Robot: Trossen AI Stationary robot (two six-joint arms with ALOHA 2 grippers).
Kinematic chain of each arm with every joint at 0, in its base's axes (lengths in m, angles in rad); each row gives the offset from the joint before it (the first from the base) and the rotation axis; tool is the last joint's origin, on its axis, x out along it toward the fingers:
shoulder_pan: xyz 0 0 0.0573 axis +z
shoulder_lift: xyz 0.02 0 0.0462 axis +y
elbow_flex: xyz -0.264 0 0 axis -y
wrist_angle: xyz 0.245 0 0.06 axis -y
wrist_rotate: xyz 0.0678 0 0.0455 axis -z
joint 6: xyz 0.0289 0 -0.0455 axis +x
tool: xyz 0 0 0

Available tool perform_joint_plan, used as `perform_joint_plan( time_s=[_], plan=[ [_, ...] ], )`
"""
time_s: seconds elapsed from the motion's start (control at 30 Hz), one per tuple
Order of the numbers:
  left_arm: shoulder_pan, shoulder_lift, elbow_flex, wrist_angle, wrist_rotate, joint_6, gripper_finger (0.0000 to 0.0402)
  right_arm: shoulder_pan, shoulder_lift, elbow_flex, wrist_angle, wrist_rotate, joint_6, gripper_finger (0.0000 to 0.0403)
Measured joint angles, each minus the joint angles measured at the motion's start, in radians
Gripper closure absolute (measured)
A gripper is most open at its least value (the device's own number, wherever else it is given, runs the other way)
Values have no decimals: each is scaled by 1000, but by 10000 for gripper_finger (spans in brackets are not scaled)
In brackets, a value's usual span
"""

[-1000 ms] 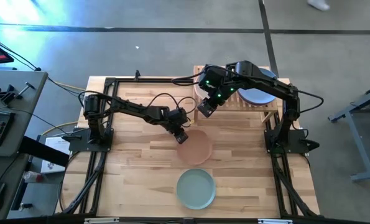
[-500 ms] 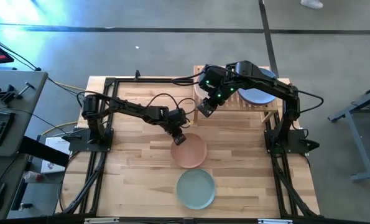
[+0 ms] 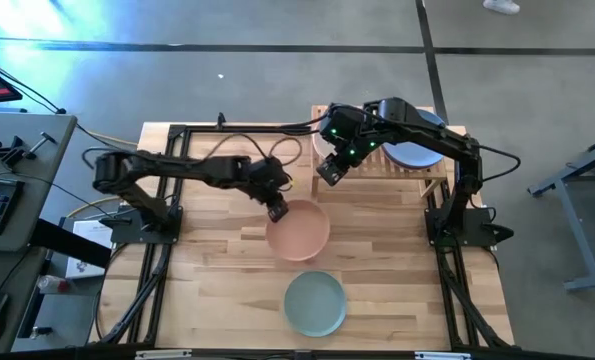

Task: Place and stack plates onto a shelf
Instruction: Stack the beige plate on top of the white plate on the shelf

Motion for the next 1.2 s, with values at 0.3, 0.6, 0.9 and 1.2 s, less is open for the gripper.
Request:
perform_joint_plan(
  time_s=[0.3, 0.6, 0.9, 1.2],
  plan=[
    [47, -197, 15, -52, -65, -4, 401, 0, 0, 0, 35, 57, -64, 297],
    [84, -243, 165, -232, -288, 73, 401, 0, 0, 0, 86, 72, -21, 297],
    [83, -232, 250, -244, -424, 186, 401, 0, 13, 0, 104, 85, 0, 297],
    [88, -231, 261, -244, -439, 215, 401, 0, 36, 0, 109, 86, -9, 297]
  ],
)
